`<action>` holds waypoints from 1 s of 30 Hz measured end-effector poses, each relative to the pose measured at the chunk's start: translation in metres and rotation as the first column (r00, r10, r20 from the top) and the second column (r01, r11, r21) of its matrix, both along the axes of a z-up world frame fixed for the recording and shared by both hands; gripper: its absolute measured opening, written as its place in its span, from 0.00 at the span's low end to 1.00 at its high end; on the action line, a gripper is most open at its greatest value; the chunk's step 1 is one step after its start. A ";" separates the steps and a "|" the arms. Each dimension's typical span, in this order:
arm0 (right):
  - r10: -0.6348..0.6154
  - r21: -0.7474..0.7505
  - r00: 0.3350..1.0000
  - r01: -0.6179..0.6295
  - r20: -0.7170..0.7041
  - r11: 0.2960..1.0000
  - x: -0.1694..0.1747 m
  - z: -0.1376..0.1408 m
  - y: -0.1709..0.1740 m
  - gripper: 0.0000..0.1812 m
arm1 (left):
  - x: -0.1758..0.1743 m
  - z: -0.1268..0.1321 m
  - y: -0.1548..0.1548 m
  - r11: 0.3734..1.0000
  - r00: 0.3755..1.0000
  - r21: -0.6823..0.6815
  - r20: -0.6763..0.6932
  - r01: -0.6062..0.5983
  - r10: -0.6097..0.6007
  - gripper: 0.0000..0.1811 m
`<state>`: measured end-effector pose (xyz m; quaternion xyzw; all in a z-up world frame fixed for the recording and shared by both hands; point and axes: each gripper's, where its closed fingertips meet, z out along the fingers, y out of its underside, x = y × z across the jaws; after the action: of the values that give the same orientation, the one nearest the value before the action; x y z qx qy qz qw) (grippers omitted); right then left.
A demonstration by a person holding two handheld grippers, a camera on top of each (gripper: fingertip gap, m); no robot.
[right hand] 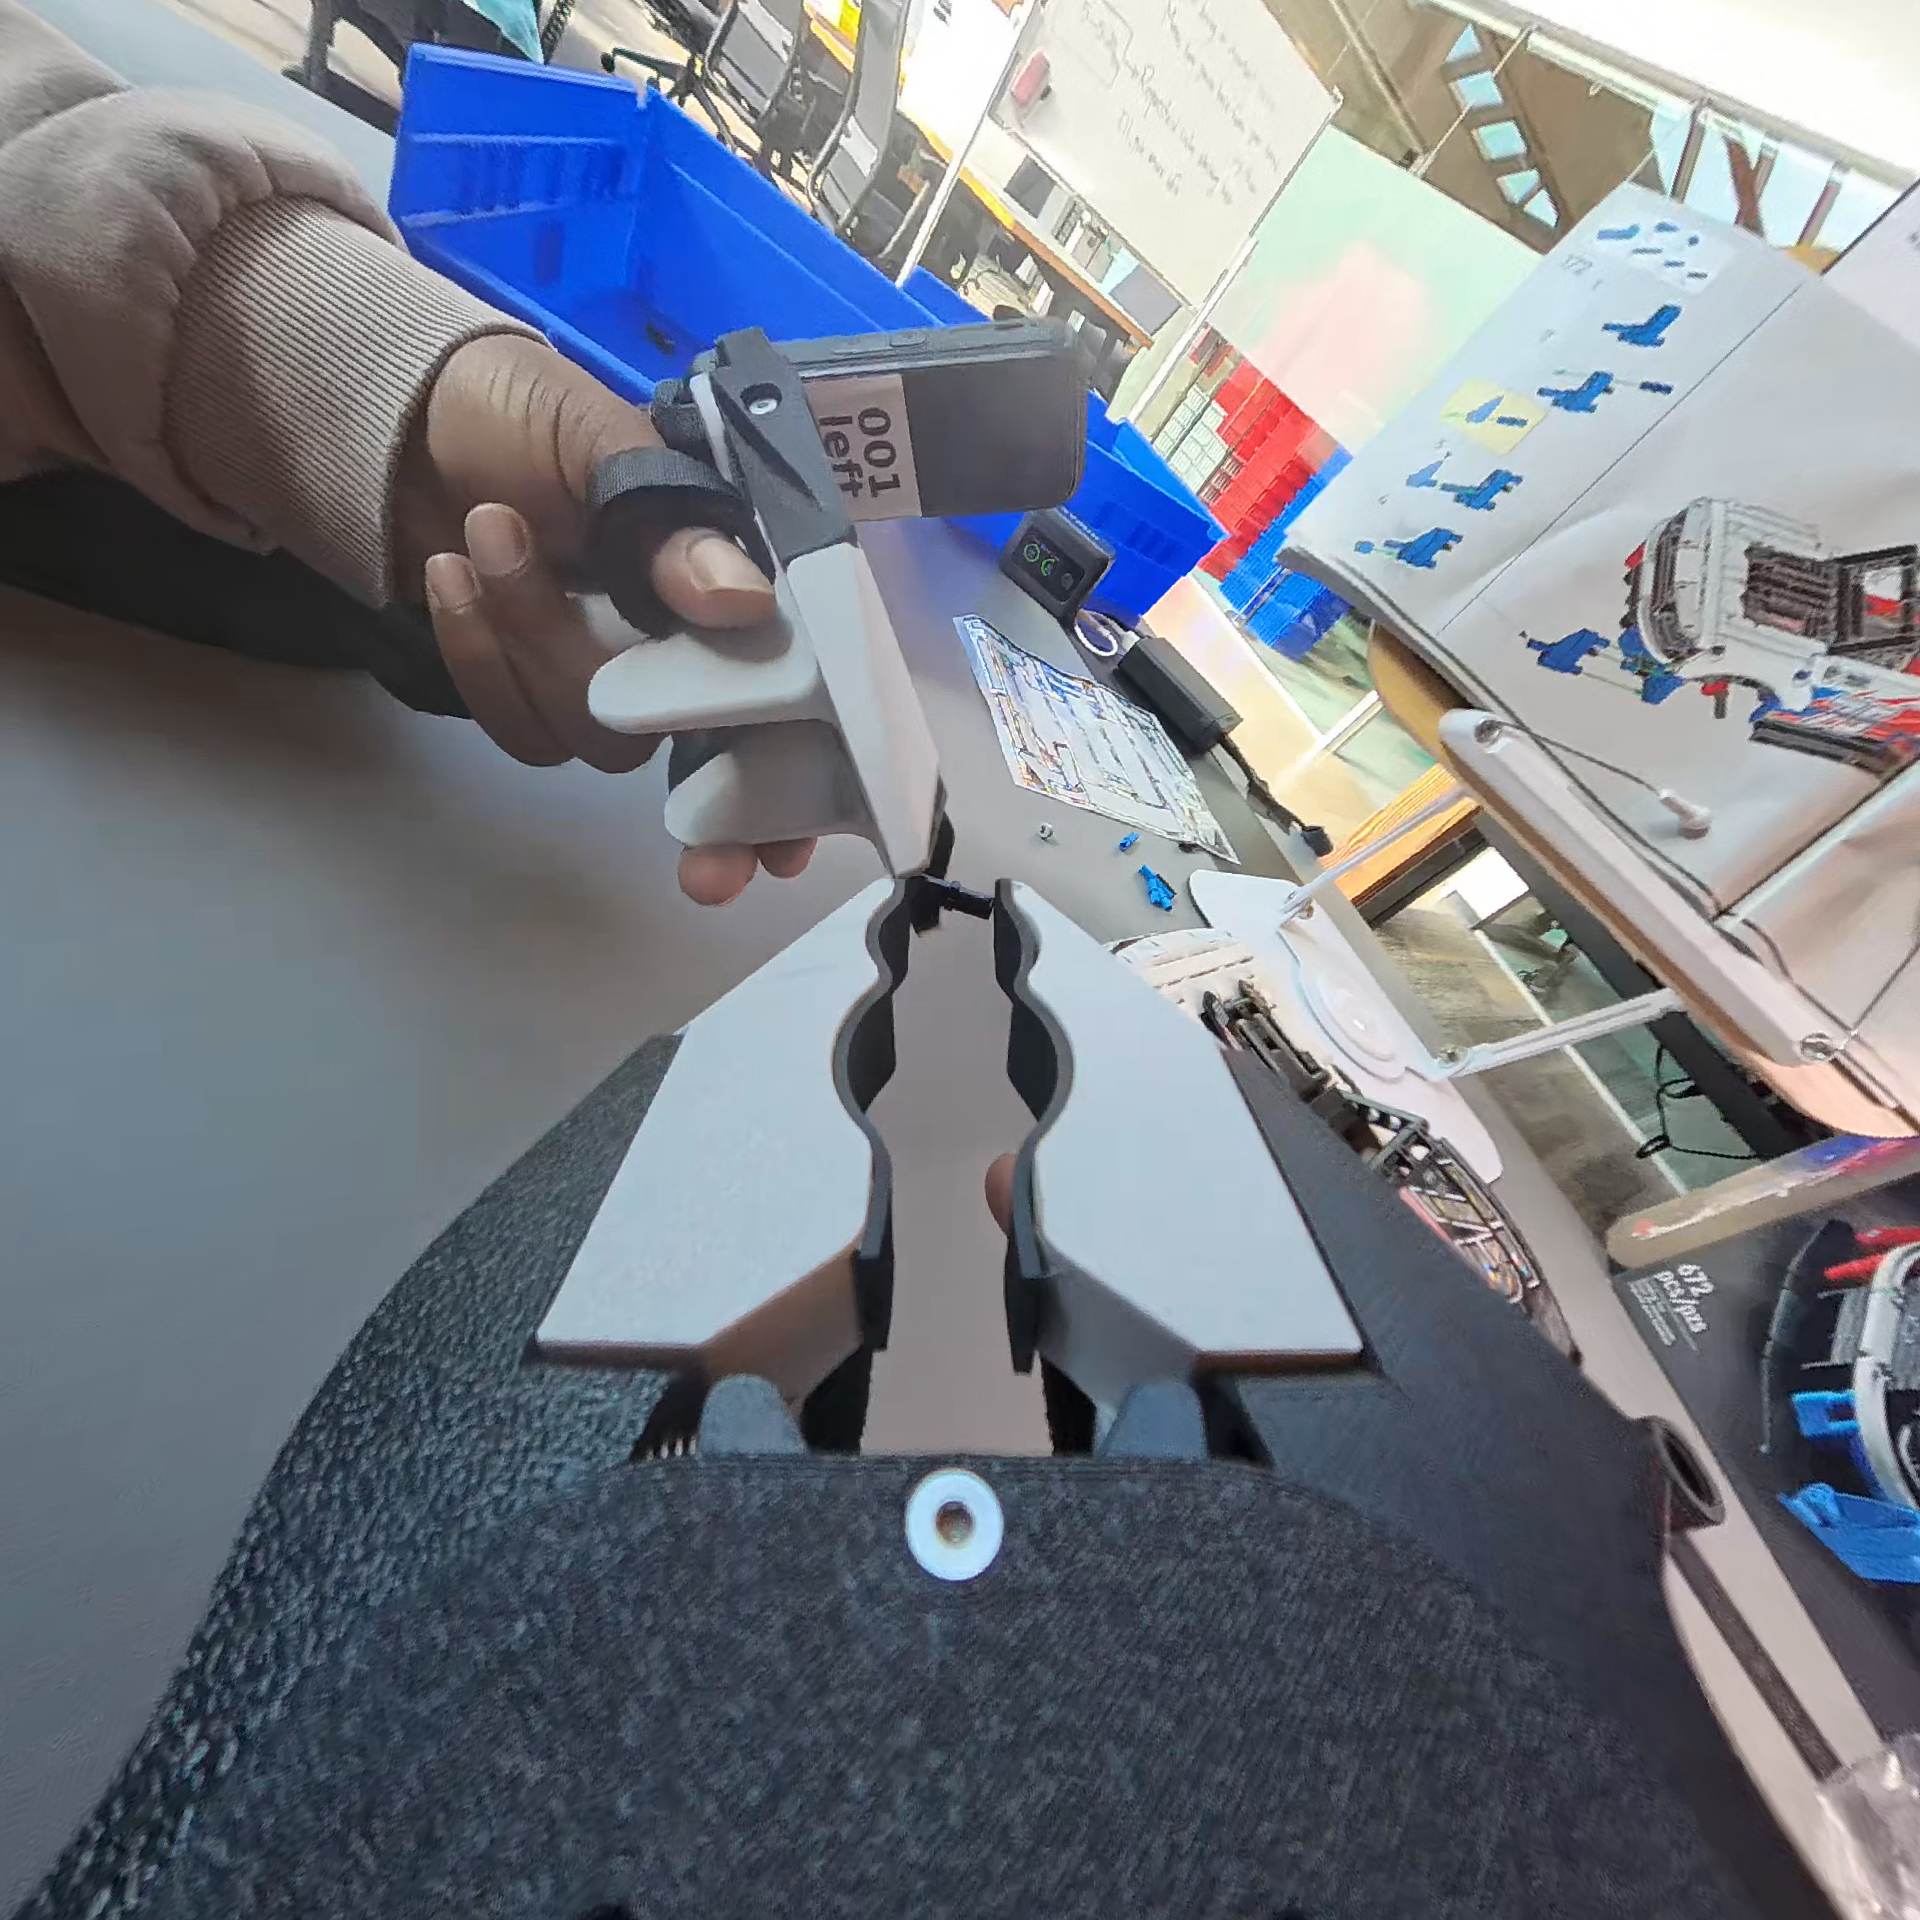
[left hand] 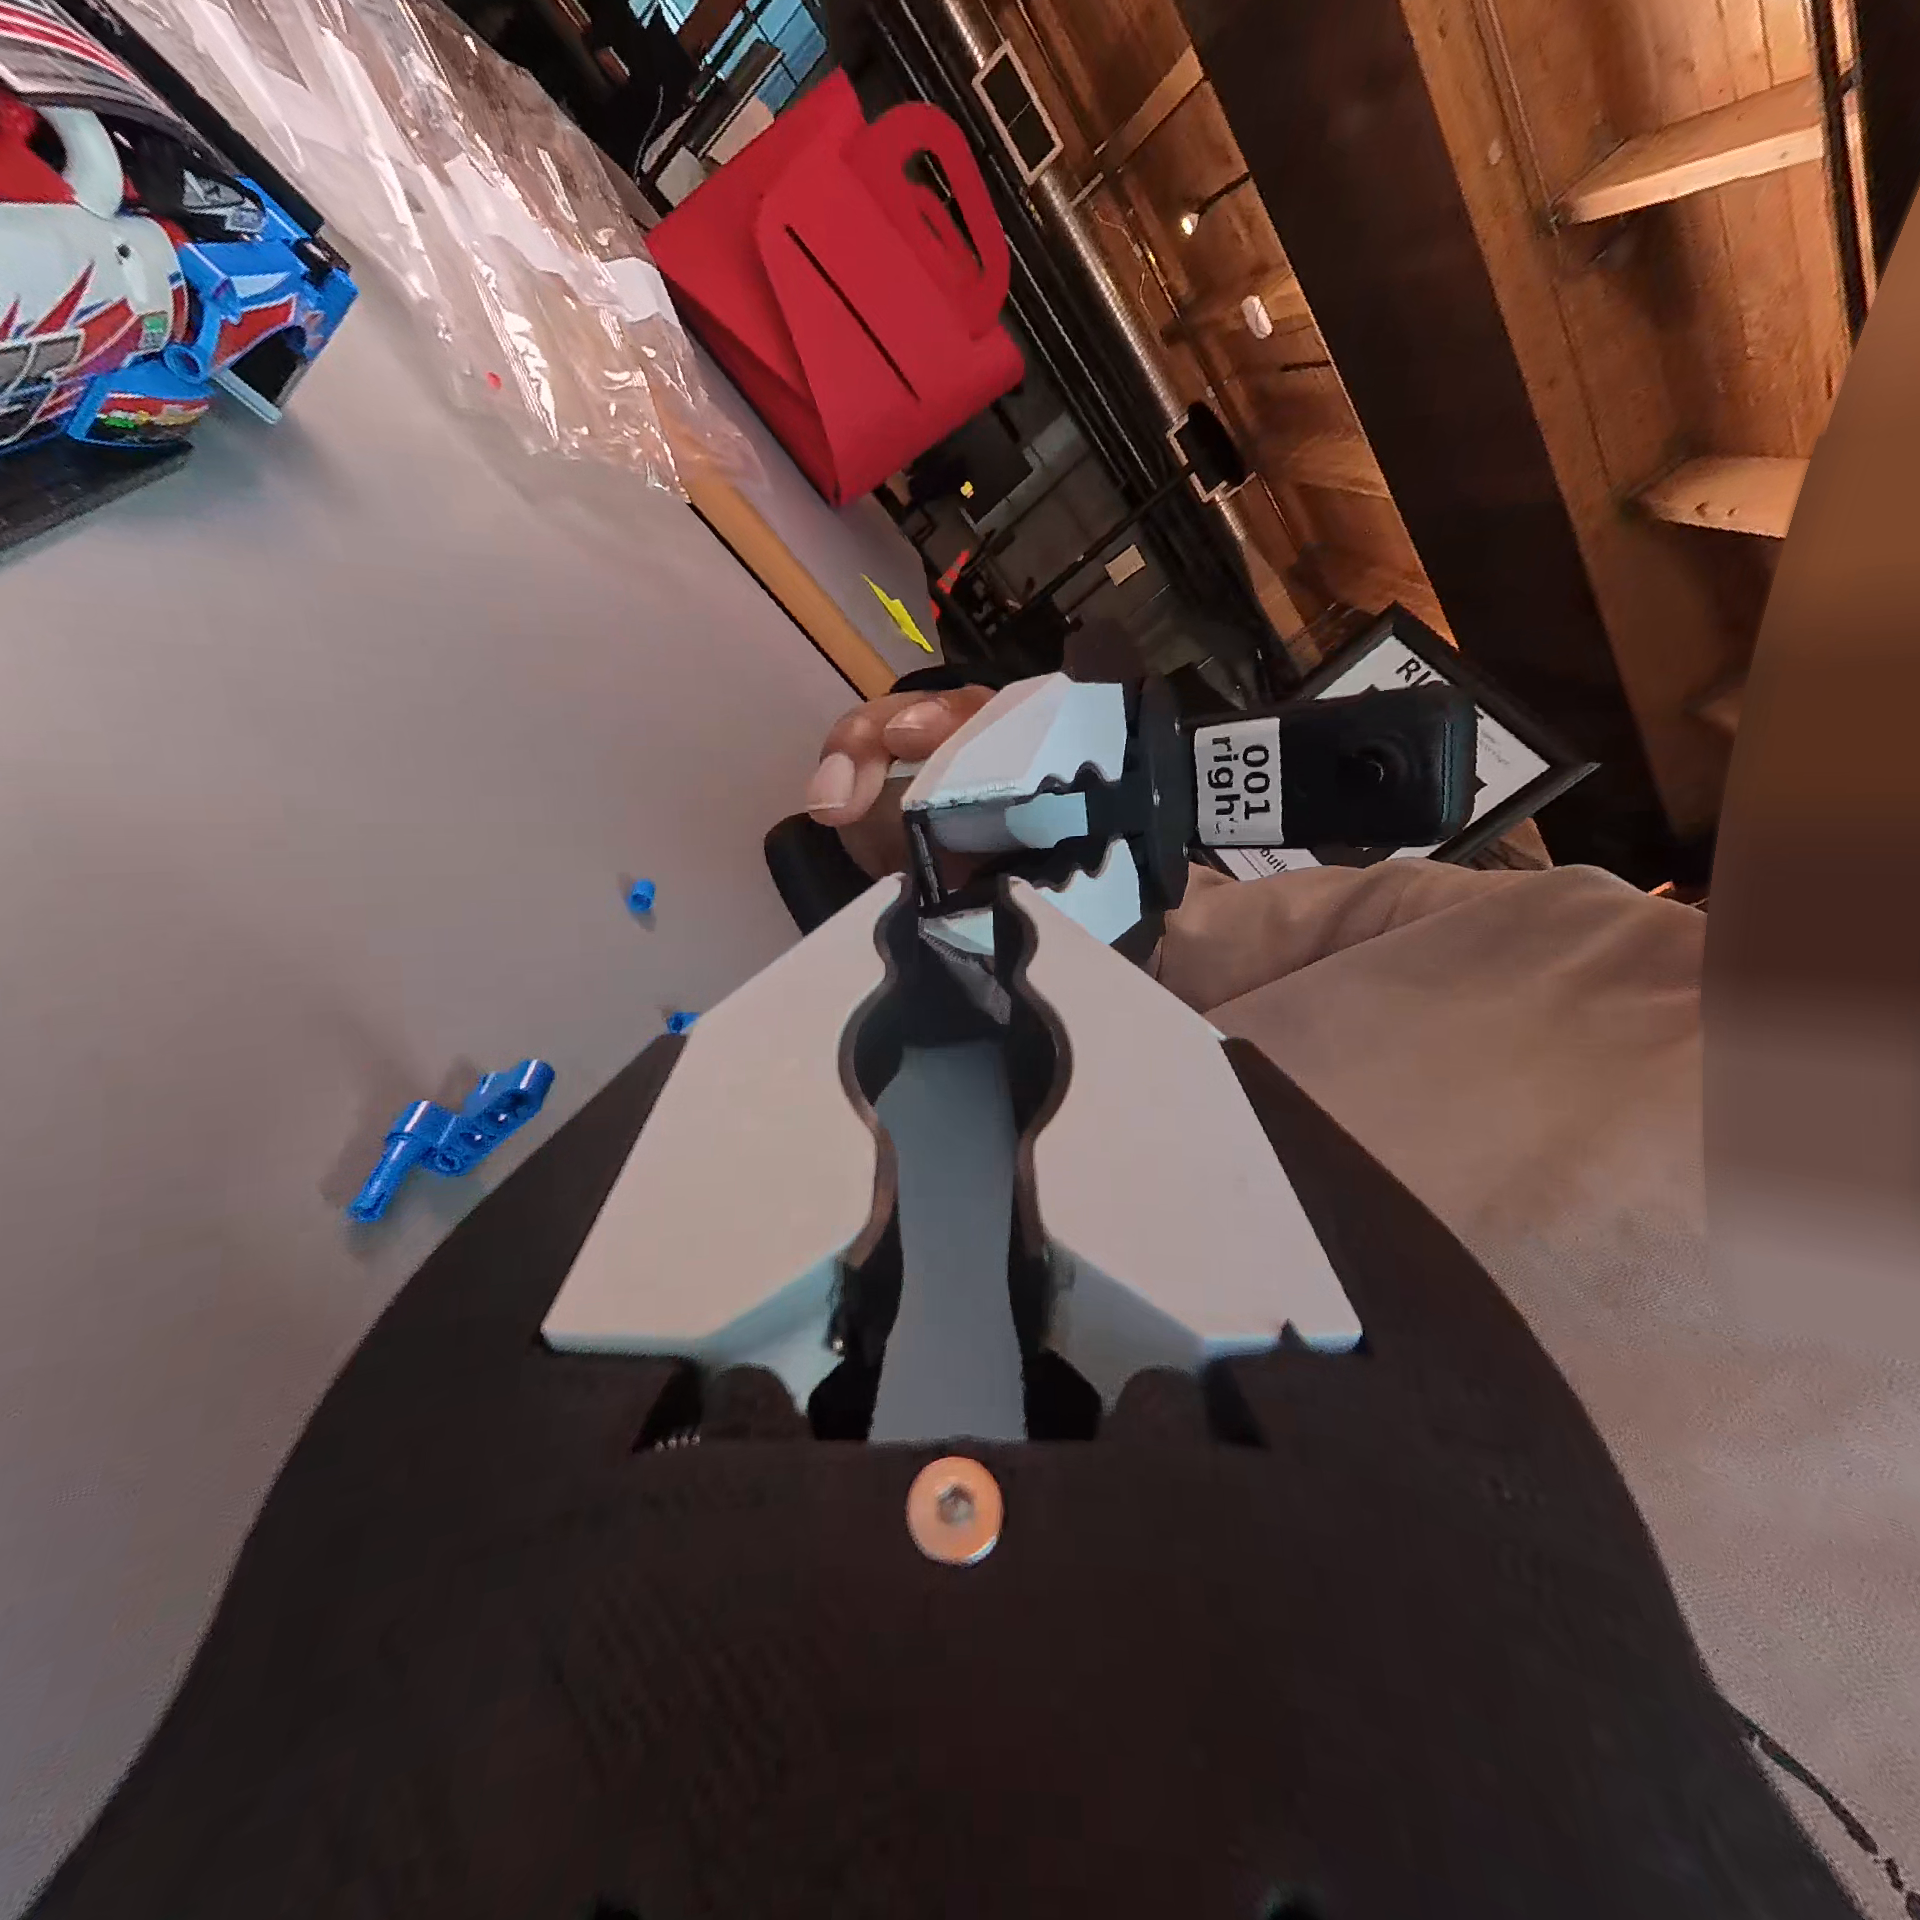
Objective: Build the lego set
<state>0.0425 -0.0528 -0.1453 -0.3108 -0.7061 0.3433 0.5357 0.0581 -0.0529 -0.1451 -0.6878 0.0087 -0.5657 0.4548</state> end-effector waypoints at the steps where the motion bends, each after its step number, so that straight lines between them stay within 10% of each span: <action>1: 0.005 0.022 1.000 -0.004 -0.017 1.000 0.000 0.001 -0.001 0.07 | -0.001 0.001 0.000 1.000 1.000 0.000 0.013 0.003 -0.003 0.05; 16: 0.564 -0.165 0.787 -0.539 0.250 0.826 0.039 -0.024 -0.047 0.08 | 0.032 -0.033 -0.042 0.935 0.880 -0.005 -0.334 0.356 -0.337 0.01; 30: 0.590 -0.260 0.757 -0.532 0.279 0.806 0.035 -0.040 -0.046 0.01 | 0.031 -0.045 -0.044 0.924 0.869 -0.039 -0.328 0.379 -0.371 0.01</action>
<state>0.0770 -0.0983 -0.1858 -0.1826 -0.8186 0.4853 0.2472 0.0888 -0.0965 -0.1899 -0.7516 0.2251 -0.5202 0.3375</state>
